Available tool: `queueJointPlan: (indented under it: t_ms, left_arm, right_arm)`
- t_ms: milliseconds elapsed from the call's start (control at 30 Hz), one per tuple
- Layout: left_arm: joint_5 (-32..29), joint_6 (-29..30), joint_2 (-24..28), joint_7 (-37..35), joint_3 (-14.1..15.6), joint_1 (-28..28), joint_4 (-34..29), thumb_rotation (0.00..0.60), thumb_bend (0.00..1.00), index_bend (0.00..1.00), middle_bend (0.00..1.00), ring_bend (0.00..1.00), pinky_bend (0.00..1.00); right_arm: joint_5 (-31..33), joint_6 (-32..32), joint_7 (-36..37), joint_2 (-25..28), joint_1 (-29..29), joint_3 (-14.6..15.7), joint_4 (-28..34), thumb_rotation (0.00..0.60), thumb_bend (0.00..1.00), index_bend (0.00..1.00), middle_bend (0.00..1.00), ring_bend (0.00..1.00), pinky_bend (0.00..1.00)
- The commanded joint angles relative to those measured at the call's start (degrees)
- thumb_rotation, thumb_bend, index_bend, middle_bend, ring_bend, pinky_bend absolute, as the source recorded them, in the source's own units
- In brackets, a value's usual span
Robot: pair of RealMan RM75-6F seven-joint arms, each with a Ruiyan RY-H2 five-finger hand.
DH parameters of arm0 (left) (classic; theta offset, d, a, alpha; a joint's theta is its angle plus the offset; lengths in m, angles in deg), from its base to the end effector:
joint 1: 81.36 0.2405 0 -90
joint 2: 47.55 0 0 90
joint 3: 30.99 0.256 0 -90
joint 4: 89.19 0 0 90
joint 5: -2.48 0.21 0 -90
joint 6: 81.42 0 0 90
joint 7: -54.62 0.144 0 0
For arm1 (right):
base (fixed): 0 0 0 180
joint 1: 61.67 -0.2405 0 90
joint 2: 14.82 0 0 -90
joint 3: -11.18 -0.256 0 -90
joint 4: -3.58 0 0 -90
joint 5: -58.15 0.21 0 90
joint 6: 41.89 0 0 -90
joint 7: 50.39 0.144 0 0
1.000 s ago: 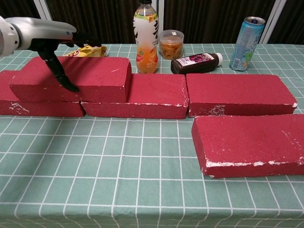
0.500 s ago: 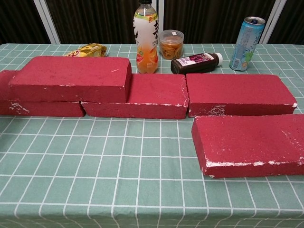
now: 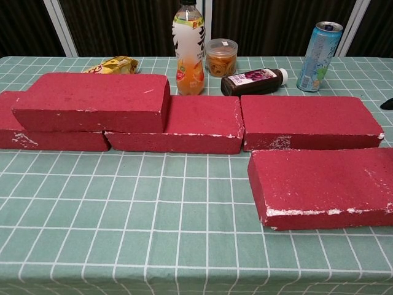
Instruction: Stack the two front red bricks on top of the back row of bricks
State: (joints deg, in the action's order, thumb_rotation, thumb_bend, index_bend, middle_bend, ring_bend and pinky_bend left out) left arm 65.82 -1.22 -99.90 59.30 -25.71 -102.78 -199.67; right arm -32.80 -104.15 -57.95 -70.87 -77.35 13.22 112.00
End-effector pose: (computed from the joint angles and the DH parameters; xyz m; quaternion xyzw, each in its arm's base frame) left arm -0.2778 0.2207 0.1832 -0.5747 -0.4662 -0.3249 0.5889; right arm -0.2444 -0.1912 0.1124 0.7541 -0.4129 0.3003 0.4131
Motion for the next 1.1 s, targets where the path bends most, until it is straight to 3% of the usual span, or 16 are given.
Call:
queueJointPlan:
  t_ms: [33,400,1100]
  left_arm:
    - [2.11,-1.46,-0.48,-2.61,-0.2,1.41,2.39,0.6,0.06,0.03,0.0,0.0,0.0]
    - [8.54,0.81,-1.46,-5.84,-1.56,5.67,5.19,0.6,0.06,0.03,0.0,0.0,0.0]
    - [9.21,-1.98,-2.22,-7.85,-4.63,8.88,8.12,0.6,0.06,0.03,0.0,0.0,0.0]
  right_arm:
    - [1.83,2.35,-0.92,-0.92,-1.35,0.13,0.76,0.6,0.0,0.0,0.0,0.0,0.0]
    - [8.21,8.33,-6.31,-4.25,-4.86,-0.27,1.54,0.6,0.0,0.0,0.0,0.0,0.0]
    - [15.26,9.95,-8.75,-10.7,-7.78,-0.86,-0.92,0.6,0.0,0.0,0.0,0.0,0.0]
